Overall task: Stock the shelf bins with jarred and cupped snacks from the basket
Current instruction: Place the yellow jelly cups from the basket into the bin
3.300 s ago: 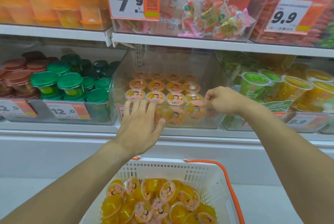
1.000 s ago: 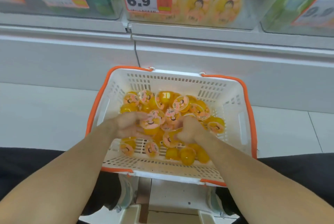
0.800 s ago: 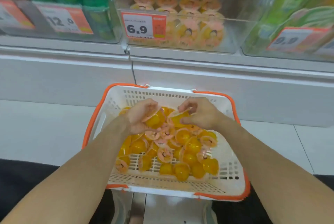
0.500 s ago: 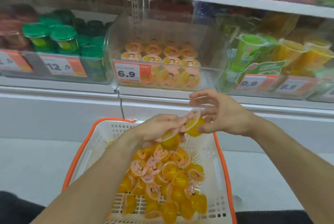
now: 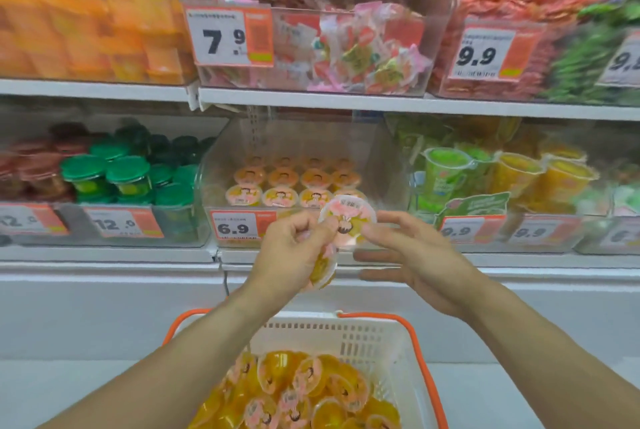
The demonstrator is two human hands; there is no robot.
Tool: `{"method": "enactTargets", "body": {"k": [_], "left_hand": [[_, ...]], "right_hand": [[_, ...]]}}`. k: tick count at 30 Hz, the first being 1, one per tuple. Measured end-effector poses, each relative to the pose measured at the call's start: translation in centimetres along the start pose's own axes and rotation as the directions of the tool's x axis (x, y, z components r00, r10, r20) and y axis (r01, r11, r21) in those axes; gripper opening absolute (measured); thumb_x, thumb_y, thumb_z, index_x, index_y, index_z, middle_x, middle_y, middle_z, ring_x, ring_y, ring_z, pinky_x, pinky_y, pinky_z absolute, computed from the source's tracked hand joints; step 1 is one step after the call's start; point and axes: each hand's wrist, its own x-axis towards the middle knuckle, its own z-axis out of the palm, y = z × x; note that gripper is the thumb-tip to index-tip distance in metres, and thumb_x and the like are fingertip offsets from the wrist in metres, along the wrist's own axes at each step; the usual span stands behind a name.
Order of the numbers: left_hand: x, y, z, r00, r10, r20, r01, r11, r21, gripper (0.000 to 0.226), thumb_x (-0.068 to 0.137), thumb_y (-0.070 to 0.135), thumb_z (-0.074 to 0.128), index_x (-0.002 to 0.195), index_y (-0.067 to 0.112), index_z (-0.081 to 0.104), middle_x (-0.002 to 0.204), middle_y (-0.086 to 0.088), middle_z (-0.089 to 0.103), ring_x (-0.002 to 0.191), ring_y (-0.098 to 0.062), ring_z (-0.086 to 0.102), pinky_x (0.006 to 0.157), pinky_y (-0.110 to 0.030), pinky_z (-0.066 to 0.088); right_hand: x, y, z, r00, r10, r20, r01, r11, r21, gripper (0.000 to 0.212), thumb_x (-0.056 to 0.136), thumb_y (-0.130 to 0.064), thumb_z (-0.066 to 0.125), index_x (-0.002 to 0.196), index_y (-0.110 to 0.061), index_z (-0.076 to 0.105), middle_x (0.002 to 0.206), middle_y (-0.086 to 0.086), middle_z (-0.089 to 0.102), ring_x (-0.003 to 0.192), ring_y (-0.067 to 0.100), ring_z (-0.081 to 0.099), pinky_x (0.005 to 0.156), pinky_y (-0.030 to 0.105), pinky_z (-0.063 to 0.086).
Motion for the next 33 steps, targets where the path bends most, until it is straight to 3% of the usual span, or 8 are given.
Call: {"method": "enactTargets", "body": {"k": [2,5,12,16,21,24,28,33], "left_hand": [[0.1,0.5,0.5,0.998,0.053,-0.023,-0.051,0.997,0.062,0.044,0.095,0.026,0.067,0.057,0.010,0.052,0.054,0.000,0.050,0.056,-0.010,0.047,0.059,-0.028,0.041],[0.7,1.3,0.4,0.998,0.045,0.045,-0.051,0.985,0.162,0.046,0.095,0.024,0.065,0.051,0.020,0.051,0.050,0.011,0.048,0.052,-0.004,0.043,0.058,-0.022,0.037],[2.2,2.6,-1.9,0.991,-0.033,0.133,-0.012,0.944,0.329,0.017,0.090,0.039,0.069,0.105,0.029,0.069,0.096,0.010,0.071,0.087,0.001,0.066,0.075,-0.014,0.048],[2.5,2.6,-1.2,0.984,-0.114,0.140,0.086,0.978,0.189,0.014,0.096,0.028,0.064,0.089,0.016,0.061,0.077,0.004,0.069,0.070,-0.009,0.061,0.065,-0.016,0.046],[3.4,2.3,-0.6,0.975,-0.223,0.018,0.224,0.972,-0.069,0.022,0.091,0.034,0.066,0.076,0.021,0.057,0.094,-0.026,0.070,0.078,-0.034,0.065,0.082,-0.060,0.054],[4.5,2.1,-0.9,0.977,-0.215,-0.012,0.213,0.971,-0.106,0.024,0.094,0.028,0.064,0.072,0.022,0.056,0.087,-0.024,0.070,0.071,-0.025,0.061,0.068,-0.046,0.053],[5.9,1.9,-1.2,0.984,-0.178,-0.030,0.174,0.979,-0.104,0.024,0.096,0.024,0.063,0.078,0.009,0.057,0.054,0.006,0.053,0.054,-0.011,0.049,0.048,-0.019,0.040],[7.0,1.7,-1.9,0.958,-0.263,-0.112,0.238,0.951,-0.195,0.032,0.099,0.032,0.057,0.074,0.012,0.055,0.062,0.004,0.052,0.060,-0.010,0.051,0.040,-0.017,0.040]], "right_hand": [[0.3,-0.1,1.3,0.999,-0.027,-0.047,0.030,0.998,0.062,0.057,0.075,-0.014,0.081,0.122,-0.009,0.049,0.108,0.021,0.072,0.089,0.038,0.073,0.075,0.045,0.062],[1.1,-0.4,2.2,0.989,-0.081,-0.125,0.101,0.982,0.161,0.046,0.080,0.008,0.074,0.116,-0.007,0.050,0.096,0.023,0.072,0.071,0.032,0.072,0.062,0.037,0.060],[1.8,-2.7,0.6,0.996,-0.088,0.029,0.093,0.920,-0.380,0.026,0.084,-0.005,0.067,0.103,-0.022,0.073,0.070,0.005,0.068,0.055,0.019,0.059,0.052,0.027,0.045],[2.5,-3.1,0.6,0.966,-0.186,-0.177,0.120,0.937,-0.327,0.045,0.077,-0.005,0.082,0.112,-0.015,0.055,0.075,0.008,0.074,0.050,0.024,0.066,0.046,0.026,0.047],[3.9,-1.9,2.6,0.902,-0.316,-0.294,0.255,0.940,-0.227,0.035,0.076,-0.008,0.084,0.105,-0.007,0.065,0.098,0.011,0.072,0.062,0.025,0.072,0.057,0.033,0.060],[4.5,-2.1,3.6,0.911,-0.200,-0.361,0.225,0.974,0.027,0.030,0.078,0.003,0.079,0.105,0.000,0.065,0.096,0.017,0.073,0.059,0.026,0.071,0.060,0.030,0.061],[5.6,-3.2,3.6,0.963,-0.045,-0.267,0.098,0.977,0.188,0.018,0.084,0.006,0.068,0.101,0.009,0.063,0.076,0.017,0.074,0.058,0.021,0.071,0.059,0.024,0.060],[9.7,-4.8,3.2,0.862,-0.217,-0.458,0.153,0.973,-0.174,0.018,0.085,0.008,0.068,0.093,-0.001,0.054,0.074,0.019,0.070,0.055,0.026,0.070,0.055,0.034,0.060]]}}
